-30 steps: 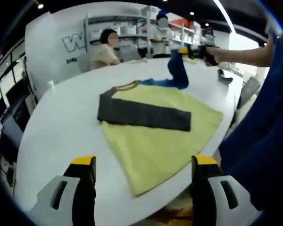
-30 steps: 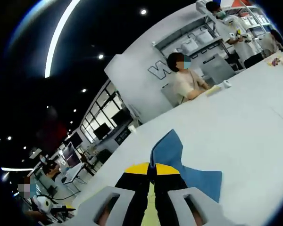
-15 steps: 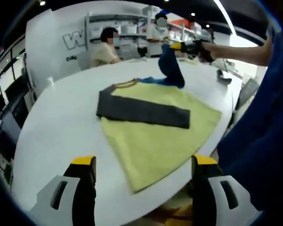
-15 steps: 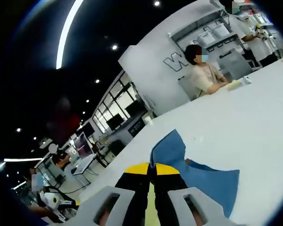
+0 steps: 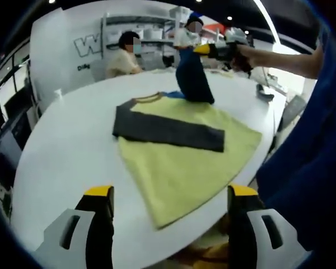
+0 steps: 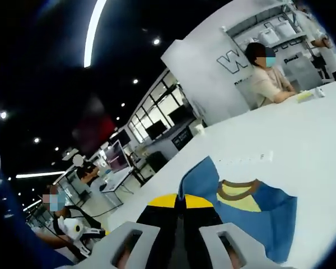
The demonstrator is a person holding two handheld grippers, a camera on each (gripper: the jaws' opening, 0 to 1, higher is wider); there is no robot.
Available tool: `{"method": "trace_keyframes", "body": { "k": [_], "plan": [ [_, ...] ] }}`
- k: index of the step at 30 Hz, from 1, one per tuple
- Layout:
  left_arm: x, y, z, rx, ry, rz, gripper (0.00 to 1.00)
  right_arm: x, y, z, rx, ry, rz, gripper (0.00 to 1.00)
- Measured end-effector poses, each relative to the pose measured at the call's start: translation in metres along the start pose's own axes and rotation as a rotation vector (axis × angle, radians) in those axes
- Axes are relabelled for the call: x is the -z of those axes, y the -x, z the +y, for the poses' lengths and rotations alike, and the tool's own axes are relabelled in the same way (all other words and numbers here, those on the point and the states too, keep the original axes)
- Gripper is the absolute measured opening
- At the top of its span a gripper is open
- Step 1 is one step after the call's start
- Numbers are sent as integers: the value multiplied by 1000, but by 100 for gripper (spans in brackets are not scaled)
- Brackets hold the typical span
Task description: Fold the garment on the visible template until the final outline fits inside the template.
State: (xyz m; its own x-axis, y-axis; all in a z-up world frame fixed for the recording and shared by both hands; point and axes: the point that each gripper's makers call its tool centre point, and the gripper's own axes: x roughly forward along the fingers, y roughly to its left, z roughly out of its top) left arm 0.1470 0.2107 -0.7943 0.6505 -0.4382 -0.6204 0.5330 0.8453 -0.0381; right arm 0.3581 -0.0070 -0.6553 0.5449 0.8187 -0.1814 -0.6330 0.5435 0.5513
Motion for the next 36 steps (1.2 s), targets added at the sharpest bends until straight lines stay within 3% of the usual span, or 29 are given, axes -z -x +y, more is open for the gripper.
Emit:
{"method": "trace_keyframes", "body": {
  "k": [12, 19, 27, 36],
  "plan": [
    [3, 2, 3, 3, 2, 4, 78, 44, -19, 35, -95, 51, 123, 0],
    [4, 3, 4, 4, 3, 5, 78, 66, -21, 49, -125, 65, 171, 0],
    [7, 1, 2, 10, 5, 7, 78, 111, -28, 56, -130, 103, 262, 0],
    [10, 1, 5, 7, 8, 7, 78, 140, -39, 73, -167, 130, 317, 0]
  ]
}}
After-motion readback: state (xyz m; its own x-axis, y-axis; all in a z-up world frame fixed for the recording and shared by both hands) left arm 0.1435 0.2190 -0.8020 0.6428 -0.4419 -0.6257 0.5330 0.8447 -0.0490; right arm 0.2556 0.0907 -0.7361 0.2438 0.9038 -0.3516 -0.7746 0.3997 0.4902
